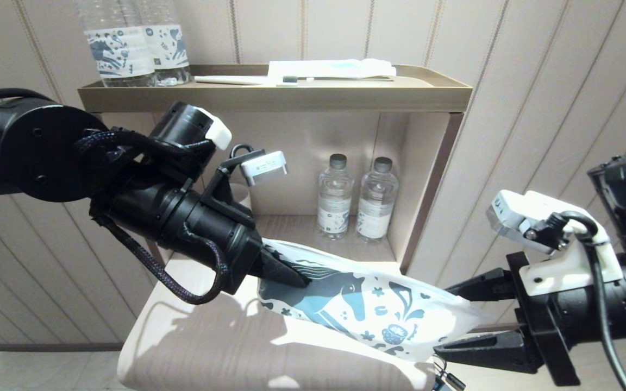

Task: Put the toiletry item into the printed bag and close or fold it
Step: Open the storage bag, then pick up a toothbrush

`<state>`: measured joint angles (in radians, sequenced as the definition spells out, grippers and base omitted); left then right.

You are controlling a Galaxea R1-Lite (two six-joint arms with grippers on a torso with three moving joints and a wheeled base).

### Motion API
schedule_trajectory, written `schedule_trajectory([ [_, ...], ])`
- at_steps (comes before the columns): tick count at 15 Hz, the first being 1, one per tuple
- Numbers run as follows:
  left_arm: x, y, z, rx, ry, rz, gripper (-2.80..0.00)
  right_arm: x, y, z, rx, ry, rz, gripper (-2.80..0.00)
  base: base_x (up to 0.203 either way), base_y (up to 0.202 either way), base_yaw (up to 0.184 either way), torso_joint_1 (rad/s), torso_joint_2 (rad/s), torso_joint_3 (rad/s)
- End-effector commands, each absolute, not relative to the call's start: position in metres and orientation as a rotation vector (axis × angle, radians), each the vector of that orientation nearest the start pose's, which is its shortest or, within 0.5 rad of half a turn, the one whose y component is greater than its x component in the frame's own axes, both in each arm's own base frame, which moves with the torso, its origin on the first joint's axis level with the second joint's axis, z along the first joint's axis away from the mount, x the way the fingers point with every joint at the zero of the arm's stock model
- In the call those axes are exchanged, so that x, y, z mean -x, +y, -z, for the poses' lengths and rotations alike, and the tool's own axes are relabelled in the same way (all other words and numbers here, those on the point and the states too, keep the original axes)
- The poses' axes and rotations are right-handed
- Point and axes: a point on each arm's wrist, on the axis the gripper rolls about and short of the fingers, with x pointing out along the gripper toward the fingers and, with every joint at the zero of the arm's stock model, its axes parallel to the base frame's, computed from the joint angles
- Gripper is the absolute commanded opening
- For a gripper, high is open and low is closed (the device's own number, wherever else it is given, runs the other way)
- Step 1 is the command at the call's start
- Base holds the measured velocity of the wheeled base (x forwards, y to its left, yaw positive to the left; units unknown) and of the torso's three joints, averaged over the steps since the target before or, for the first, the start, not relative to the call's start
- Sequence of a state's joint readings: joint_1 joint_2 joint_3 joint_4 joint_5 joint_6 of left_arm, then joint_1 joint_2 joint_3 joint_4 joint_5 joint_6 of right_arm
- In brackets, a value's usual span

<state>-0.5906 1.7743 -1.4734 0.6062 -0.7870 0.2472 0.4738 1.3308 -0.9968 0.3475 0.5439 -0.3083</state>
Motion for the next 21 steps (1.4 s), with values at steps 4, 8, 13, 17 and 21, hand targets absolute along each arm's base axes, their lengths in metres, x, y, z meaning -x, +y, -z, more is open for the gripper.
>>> schedule_trajectory([
  [4, -0.247, -0.185, -0.236, -0.087, 0.824, 1.393, -2.8, -0.169, 0.1, -0.239, 0.227, 0.577, -1.08, 0.0, 0.0, 0.0, 0.0, 0.0, 0.0, 0.0],
  [8, -0.247, -0.183, -0.238, -0.088, 0.811, 1.385, -2.8, -0.164, 0.095, -0.229, 0.193, 0.545, -1.075, 0.0, 0.0, 0.0, 0.0, 0.0, 0.0, 0.0],
  [13, -0.246, -0.182, -0.239, -0.086, 0.803, 1.386, -2.8, -0.163, 0.097, -0.222, 0.175, 0.551, -1.083, 0.0, 0.0, 0.0, 0.0, 0.0, 0.0, 0.0],
  [17, -0.249, -0.182, -0.237, -0.084, 0.806, 1.385, -2.8, -0.167, 0.098, -0.221, 0.177, 0.527, -1.079, -2.8, 0.0, 0.0, 0.0, 0.0, 0.0, 0.0],
  [21, -0.248, -0.182, -0.237, -0.085, 0.806, 1.385, -2.8, -0.169, 0.099, -0.218, 0.176, 0.53, -1.08, -2.8, 0.0, 0.0, 0.0, 0.0, 0.0, 0.0],
])
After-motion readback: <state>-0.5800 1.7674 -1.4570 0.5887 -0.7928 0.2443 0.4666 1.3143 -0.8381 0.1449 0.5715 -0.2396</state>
